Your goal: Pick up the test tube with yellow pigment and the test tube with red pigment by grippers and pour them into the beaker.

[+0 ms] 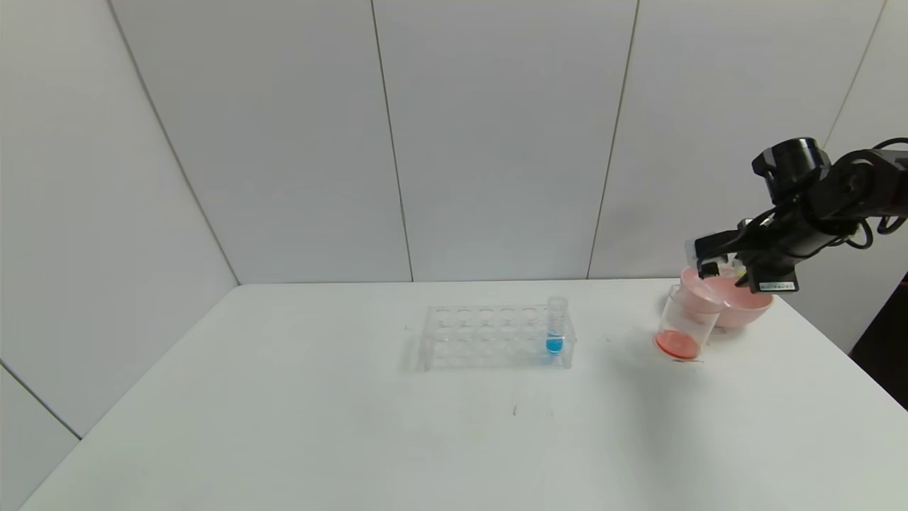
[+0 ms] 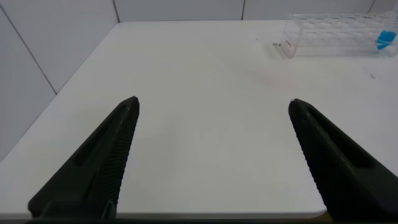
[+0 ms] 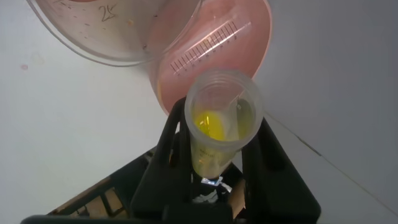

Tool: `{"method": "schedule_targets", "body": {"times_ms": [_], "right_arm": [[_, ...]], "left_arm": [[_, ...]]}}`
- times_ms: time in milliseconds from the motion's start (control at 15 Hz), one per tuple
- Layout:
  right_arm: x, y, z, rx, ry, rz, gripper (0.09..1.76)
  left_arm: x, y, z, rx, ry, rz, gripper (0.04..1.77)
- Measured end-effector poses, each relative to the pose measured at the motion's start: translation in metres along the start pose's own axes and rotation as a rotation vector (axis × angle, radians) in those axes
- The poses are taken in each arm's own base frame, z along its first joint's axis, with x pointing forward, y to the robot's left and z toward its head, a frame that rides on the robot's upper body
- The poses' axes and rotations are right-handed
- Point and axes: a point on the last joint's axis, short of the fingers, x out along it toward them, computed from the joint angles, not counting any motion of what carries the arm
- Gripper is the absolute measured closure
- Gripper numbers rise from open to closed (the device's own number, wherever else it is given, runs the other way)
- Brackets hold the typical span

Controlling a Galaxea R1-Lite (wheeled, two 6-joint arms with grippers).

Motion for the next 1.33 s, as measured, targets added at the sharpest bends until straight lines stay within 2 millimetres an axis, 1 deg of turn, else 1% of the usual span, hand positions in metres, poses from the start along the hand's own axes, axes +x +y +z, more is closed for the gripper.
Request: {"method": "schedule_targets", "body": {"times_ms": [400, 667, 1067, 1333], "right_arm": [[-0.002, 0.0, 0.011, -0.059, 0.062, -0.011, 1.32], [-0.001, 0.001, 0.014, -0.096, 0.119, -0.015, 1.32], [-0.002, 0.001, 0.019, -0.119, 0.149, -0.02, 1.32], [-0.004, 0.0, 0.022, -0.172, 0.207, -0.028, 1.32]], "left_arm": [[0.0, 0.0, 0.0, 0.0, 0.0, 0.0, 0.09], [0.0, 0.0, 0.0, 0.0, 0.0, 0.0, 0.09], [0.0, 0.0, 0.0, 0.0, 0.0, 0.0, 0.09], [0.0, 0.0, 0.0, 0.0, 0.0, 0.0, 0.09]]}}
